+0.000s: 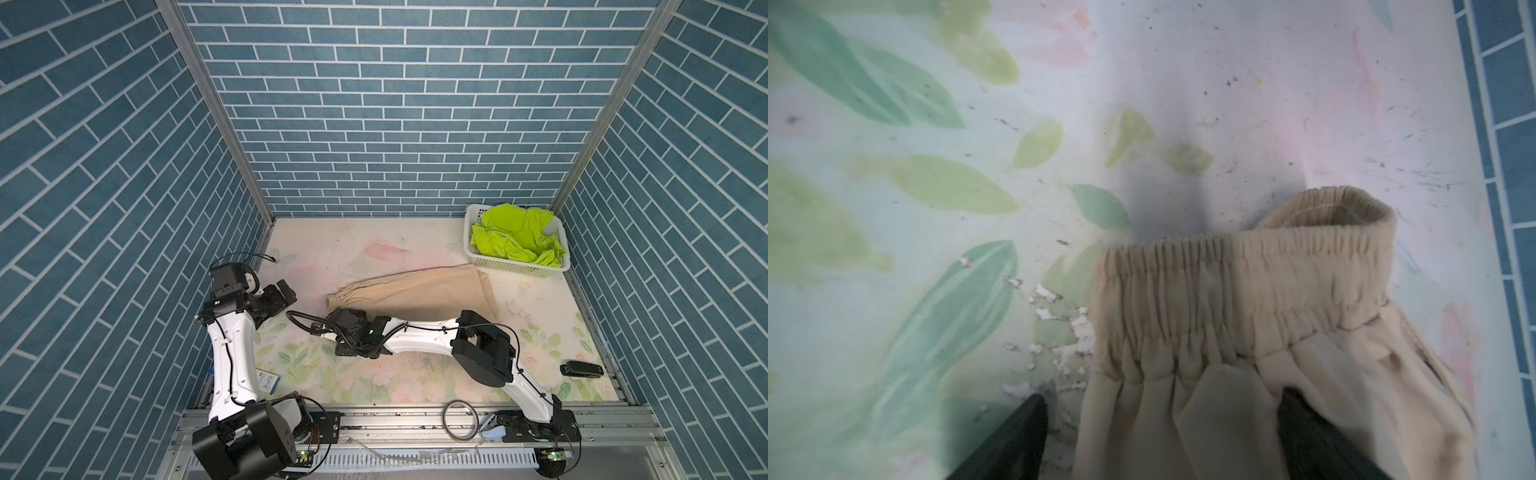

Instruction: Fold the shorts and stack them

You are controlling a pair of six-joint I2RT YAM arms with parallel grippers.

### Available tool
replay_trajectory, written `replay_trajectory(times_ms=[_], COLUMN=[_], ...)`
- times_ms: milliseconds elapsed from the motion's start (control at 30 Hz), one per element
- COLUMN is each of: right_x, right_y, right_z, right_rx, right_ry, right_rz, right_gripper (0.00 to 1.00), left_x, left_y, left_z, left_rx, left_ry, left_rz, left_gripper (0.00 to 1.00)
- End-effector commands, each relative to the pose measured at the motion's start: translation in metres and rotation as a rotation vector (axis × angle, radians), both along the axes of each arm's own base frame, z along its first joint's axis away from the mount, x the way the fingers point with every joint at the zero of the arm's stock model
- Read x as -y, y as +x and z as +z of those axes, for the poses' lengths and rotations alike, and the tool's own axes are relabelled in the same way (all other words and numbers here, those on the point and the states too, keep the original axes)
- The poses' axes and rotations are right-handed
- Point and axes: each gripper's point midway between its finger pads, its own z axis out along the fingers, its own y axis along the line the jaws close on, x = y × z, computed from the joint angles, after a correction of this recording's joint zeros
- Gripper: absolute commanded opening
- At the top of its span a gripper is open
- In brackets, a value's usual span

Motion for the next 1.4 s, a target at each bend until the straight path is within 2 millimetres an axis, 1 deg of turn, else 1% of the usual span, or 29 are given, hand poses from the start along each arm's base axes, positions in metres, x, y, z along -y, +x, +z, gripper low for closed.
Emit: replay_trajectory(times_ms=[0, 100, 133, 200, 267, 333, 367, 400, 433, 467, 500, 600, 667, 733, 833, 933, 1000, 1100, 1167, 1233, 1367], right_x=[-0.001, 0.000, 0.002, 0.004, 0.007, 0.011, 0.012, 0.014, 0.016, 0.018, 0.019, 0.025, 0.031, 0.038, 0.046, 0.049, 0.051, 0.052, 0.052, 0.055, 0.059], right_y=[0.016, 0.018, 0.019, 0.019, 0.020, 0.023, 0.024, 0.026, 0.028, 0.028, 0.028, 0.025, 0.027, 0.032, 0.035, 0.035, 0.034, 0.032, 0.031, 0.032, 0.034], right_z=[-0.008, -0.011, -0.014, -0.016, -0.016, -0.010, -0.006, -0.002, 0.005, 0.006, 0.026, 0.049, 0.064, 0.069, 0.068, 0.067, 0.067, 0.066, 0.065, 0.062, 0.056], right_rx=[0.101, 0.099, 0.092, 0.069, 0.024, -0.032, -0.061, -0.084, -0.114, -0.155, -0.194, -0.327, -0.412, -0.461, -0.489, -0.530, -0.559, -0.573, -0.567, -0.549, -0.493], right_ry=[-0.029, -0.025, -0.024, -0.010, 0.021, 0.077, 0.110, 0.142, 0.185, 0.222, 0.296, 0.466, 0.590, 0.654, 0.689, 0.712, 0.735, 0.737, 0.728, 0.707, 0.654], right_rz=[-0.007, -0.012, -0.017, -0.026, -0.048, -0.080, -0.093, -0.105, -0.121, -0.130, -0.127, -0.110, -0.093, -0.095, -0.095, -0.089, -0.085, -0.076, -0.074, -0.076, -0.082], right_gripper=[0.86, 0.77, 0.72, 0.59, 0.39, 0.15, 0.06, 0.00, 0.00, 0.00, 0.00, 0.00, 0.00, 0.00, 0.00, 0.00, 0.00, 0.00, 0.00, 0.00, 0.00], left_x=[0.001, 0.000, 0.001, 0.004, 0.006, 0.008, 0.009, 0.010, 0.011, 0.013, 0.016, 0.026, 0.038, 0.051, 0.069, 0.086, 0.096, 0.112, 0.121, 0.127, 0.132], left_y=[-0.002, -0.003, -0.003, -0.002, -0.001, -0.001, -0.001, -0.001, -0.002, -0.002, -0.001, 0.002, 0.007, 0.011, 0.021, 0.034, 0.046, 0.055, 0.060, 0.057, 0.057], left_z=[-0.002, -0.005, -0.006, -0.009, -0.014, -0.019, -0.023, -0.025, -0.028, -0.031, -0.033, -0.042, -0.049, -0.058, -0.068, -0.073, -0.069, -0.068, -0.067, -0.074, -0.077], left_rx=[0.013, 0.016, 0.022, 0.030, 0.029, 0.018, 0.009, 0.004, -0.002, -0.007, -0.005, -0.019, -0.033, -0.048, -0.044, -0.007, 0.030, 0.048, 0.054, 0.043, 0.043], left_ry=[-0.022, -0.033, -0.044, -0.070, -0.093, -0.112, -0.119, -0.128, -0.140, -0.153, -0.164, -0.181, -0.199, -0.216, -0.251, -0.324, -0.355, -0.386, -0.405, -0.421, -0.418], left_rz=[0.031, 0.056, 0.067, 0.079, 0.085, 0.090, 0.090, 0.090, 0.091, 0.092, 0.091, 0.074, 0.043, 0.011, -0.032, -0.056, -0.079, -0.114, -0.126, -0.126, -0.131], left_gripper=[1.00, 1.00, 1.00, 1.00, 1.00, 1.00, 1.00, 1.00, 1.00, 1.00, 1.00, 1.00, 1.00, 1.00, 1.00, 1.00, 1.00, 1.00, 1.00, 1.00, 1.00])
